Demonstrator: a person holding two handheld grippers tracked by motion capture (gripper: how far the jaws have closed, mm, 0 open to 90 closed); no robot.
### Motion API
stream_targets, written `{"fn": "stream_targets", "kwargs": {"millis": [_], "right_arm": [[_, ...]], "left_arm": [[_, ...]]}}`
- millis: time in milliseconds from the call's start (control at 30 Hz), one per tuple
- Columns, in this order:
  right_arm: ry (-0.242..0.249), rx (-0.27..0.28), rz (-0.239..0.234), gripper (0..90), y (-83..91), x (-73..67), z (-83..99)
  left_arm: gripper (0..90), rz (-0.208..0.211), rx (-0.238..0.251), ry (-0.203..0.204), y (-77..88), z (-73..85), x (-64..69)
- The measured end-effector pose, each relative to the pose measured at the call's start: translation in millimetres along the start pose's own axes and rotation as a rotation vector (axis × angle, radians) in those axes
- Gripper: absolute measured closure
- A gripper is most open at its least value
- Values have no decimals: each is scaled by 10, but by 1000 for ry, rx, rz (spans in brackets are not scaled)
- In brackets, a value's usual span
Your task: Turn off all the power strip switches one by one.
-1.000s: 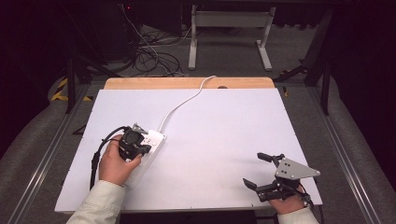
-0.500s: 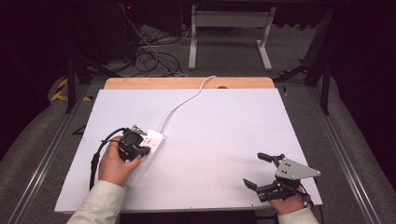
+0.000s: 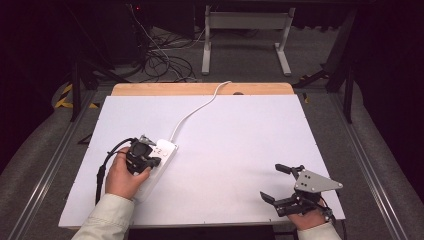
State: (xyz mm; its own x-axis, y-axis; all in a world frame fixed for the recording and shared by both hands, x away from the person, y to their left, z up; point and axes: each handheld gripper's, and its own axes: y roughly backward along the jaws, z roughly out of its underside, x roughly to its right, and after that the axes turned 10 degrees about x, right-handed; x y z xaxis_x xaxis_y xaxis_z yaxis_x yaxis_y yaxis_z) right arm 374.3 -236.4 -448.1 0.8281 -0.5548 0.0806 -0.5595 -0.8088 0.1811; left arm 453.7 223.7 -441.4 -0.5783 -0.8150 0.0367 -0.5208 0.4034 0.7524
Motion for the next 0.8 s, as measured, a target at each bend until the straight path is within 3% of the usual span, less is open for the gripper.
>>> {"fn": "stream_targets", "kwargs": {"millis": [33, 100, 267, 400, 500, 800], "right_arm": [[-4, -1, -1, 46, -1, -2, 1], [-2, 0, 0, 46, -7, 1, 3], [-3, -3, -1, 46, -11, -5, 4], [-8, 1, 3, 46, -1, 4, 4], [-3, -2, 2, 46, -9, 13, 7], [-2, 3, 4, 46, 2, 6, 4]], "left_arm": [[900, -7, -2, -5, -5, -2, 13], [900, 24, -9, 14, -12, -4, 18], [900, -17, -21, -12, -11, -28, 80], [900, -4, 89, 17, 134, -58, 75], [900, -28, 144, 1, 314, -120, 107], [900, -7, 150, -8, 277, -123, 123]]}}
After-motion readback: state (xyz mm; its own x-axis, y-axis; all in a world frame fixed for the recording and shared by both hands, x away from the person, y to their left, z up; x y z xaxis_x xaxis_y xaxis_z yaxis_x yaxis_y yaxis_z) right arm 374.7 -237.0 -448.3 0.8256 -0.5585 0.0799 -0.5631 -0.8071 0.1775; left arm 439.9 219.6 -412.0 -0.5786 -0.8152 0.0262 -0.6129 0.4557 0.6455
